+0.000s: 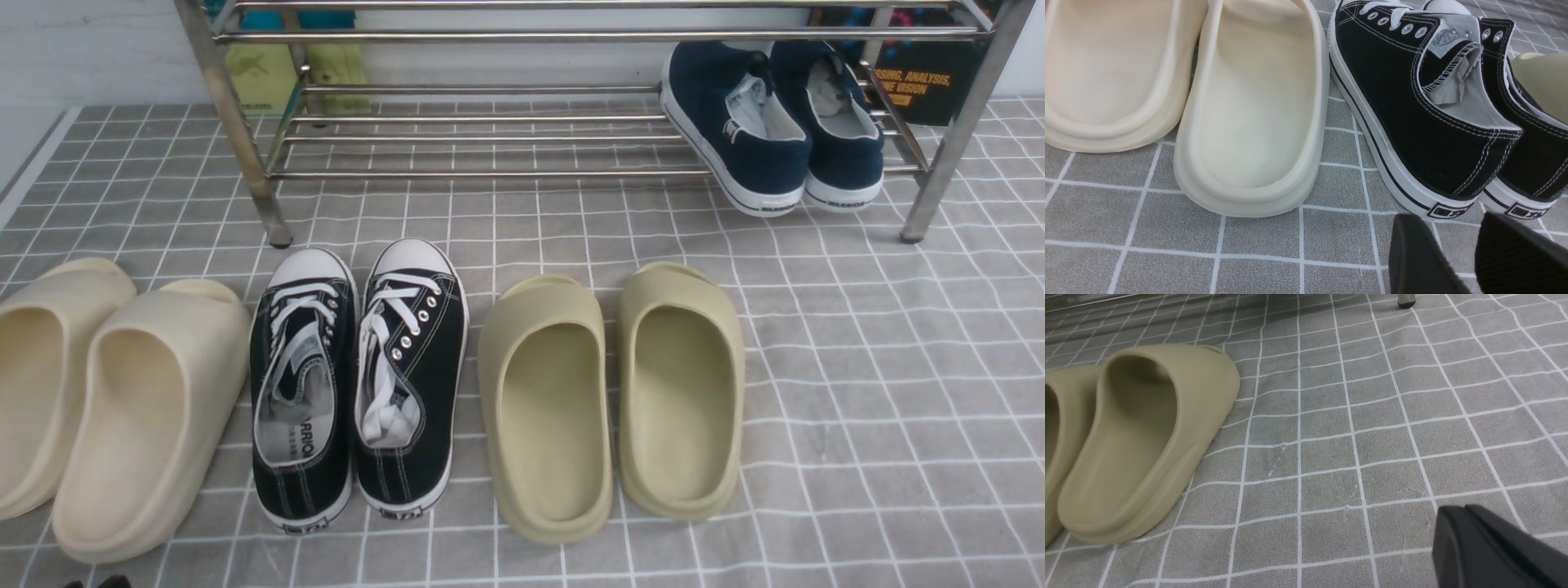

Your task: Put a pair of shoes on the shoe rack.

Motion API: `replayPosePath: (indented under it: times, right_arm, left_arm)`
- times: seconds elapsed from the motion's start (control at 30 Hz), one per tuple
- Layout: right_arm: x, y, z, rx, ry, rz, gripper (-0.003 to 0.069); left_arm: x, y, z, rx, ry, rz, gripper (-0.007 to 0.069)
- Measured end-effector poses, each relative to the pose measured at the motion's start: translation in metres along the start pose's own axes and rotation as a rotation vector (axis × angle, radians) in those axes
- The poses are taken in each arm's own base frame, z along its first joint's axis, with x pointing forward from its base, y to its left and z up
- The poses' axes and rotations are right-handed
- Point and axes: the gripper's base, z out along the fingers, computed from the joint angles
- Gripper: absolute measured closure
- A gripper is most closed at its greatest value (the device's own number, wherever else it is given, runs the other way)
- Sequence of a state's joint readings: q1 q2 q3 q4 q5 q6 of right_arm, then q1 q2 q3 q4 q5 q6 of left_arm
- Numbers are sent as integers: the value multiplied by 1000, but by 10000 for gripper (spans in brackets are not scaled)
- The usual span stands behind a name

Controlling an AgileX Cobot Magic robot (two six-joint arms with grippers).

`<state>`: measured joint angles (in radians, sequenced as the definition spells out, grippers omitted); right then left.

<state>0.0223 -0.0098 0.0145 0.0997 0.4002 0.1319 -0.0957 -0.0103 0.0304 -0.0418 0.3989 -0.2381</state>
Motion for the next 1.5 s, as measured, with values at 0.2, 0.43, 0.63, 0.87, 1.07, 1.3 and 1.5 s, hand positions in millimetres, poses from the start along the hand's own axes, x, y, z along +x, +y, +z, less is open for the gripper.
replayPosePath:
  times: [0.2, 0.43, 0.63, 0.87, 1.07, 1.3, 1.5]
  right_arm:
    - [0, 0, 0, 0, 0, -6, 661]
    - [0, 0, 0, -1, 0, -4, 658]
    - [0, 0, 0, 0, 0, -5, 655]
    - [0, 0, 0, 0, 0, -6, 650]
    - [0, 0, 0, 0, 0, -6, 645]
    - [0, 0, 0, 0, 0, -6, 641]
    - [0, 0, 0, 0, 1, -6, 636]
  left_arm:
    - [0, 0, 0, 0, 0, 0, 386]
    - [0, 0, 0, 0, 0, 0, 386]
    - [0, 0, 0, 0, 0, 0, 386]
    - [0, 0, 0, 0, 0, 0, 386]
    - [0, 0, 0, 0, 0, 0, 386]
    - [0, 0, 0, 0, 0, 0, 386]
    - [0, 0, 0, 0, 0, 0, 386]
